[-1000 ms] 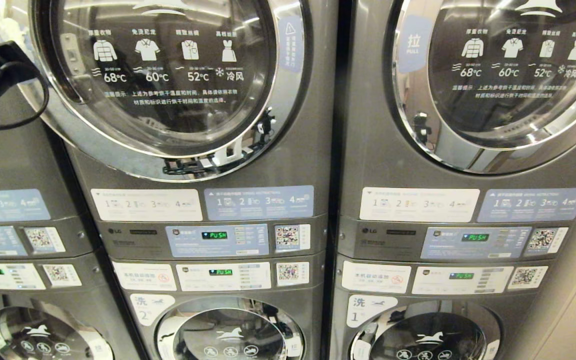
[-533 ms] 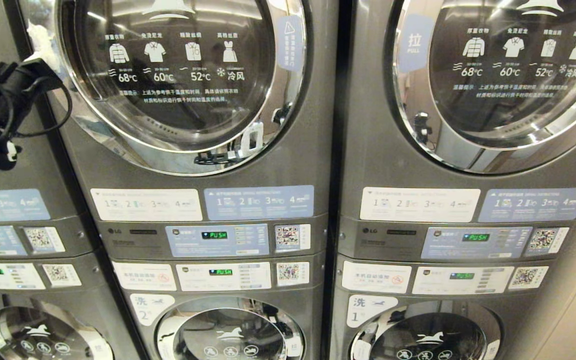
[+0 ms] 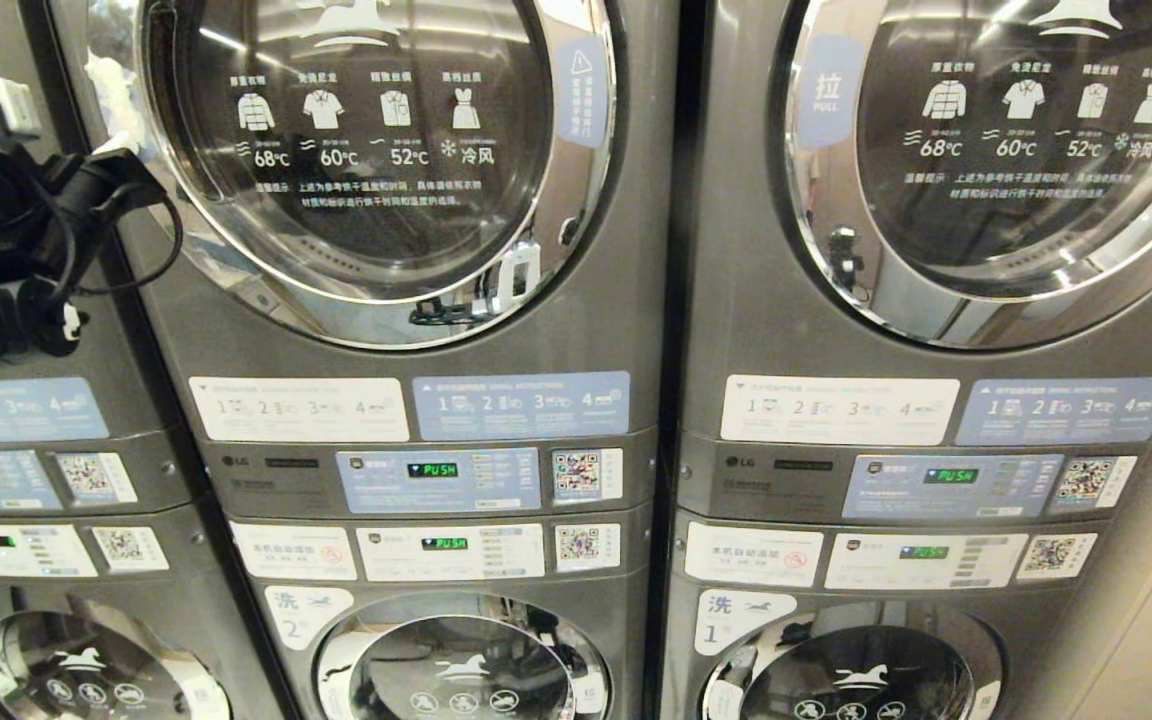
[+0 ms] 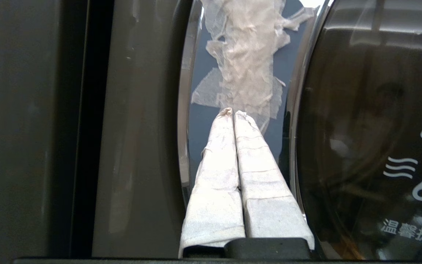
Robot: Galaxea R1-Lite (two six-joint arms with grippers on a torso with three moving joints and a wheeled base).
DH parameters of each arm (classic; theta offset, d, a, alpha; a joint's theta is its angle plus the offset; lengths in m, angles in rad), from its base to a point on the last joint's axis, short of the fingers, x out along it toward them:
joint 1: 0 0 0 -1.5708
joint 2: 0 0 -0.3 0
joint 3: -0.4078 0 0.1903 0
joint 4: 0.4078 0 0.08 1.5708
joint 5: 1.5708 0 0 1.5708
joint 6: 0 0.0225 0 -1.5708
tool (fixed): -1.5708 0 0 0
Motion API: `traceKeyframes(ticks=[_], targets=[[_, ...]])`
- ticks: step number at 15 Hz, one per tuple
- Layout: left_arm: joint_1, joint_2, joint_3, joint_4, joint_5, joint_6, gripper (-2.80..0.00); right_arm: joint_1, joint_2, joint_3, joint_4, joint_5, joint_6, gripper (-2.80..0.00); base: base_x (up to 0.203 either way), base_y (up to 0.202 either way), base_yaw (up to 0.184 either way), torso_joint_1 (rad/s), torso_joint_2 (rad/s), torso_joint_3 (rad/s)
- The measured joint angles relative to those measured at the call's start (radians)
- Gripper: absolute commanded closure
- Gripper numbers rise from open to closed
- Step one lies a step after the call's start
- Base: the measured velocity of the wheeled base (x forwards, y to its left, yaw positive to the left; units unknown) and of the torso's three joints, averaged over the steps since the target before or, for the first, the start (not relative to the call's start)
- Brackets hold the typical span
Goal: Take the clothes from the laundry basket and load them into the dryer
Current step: Close the dryer
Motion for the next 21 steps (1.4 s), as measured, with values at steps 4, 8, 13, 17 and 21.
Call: traceKeyframes(ticks=[4,8,13,17,21], targets=[[-0.008,0.025,0.0,0.002,-0.005,0.009,0.0,0.0,0.0,0.0,0.0,0.0,-0.002,0.0,0.0,0.0,0.0,0.0,0.0,0.0],[-0.01,0.043,0.0,0.002,-0.007,0.012,0.0,0.0,0.0,0.0,-0.001,0.0,-0.001,0.0,0.0,0.0,0.0,0.0,0.0,0.0],[-0.019,0.059,0.0,0.005,-0.005,0.015,0.0,0.0,0.0,0.004,-0.011,0.0,0.003,0.0,0.0,0.0,0.0,0.0,0.0,0.0],[-0.03,0.038,0.001,-0.02,0.008,0.058,0.0,0.0,0.0,0.004,-0.011,0.0,0.002,0.0,0.0,0.0,0.0,0.0,0.0,0.0],[-0.03,-0.097,0.002,-0.044,0.116,0.097,0.0,-0.002,0.0,0.003,-0.009,0.001,0.0,0.0,0.0,0.0,0.0,0.003,0.01,0.001]])
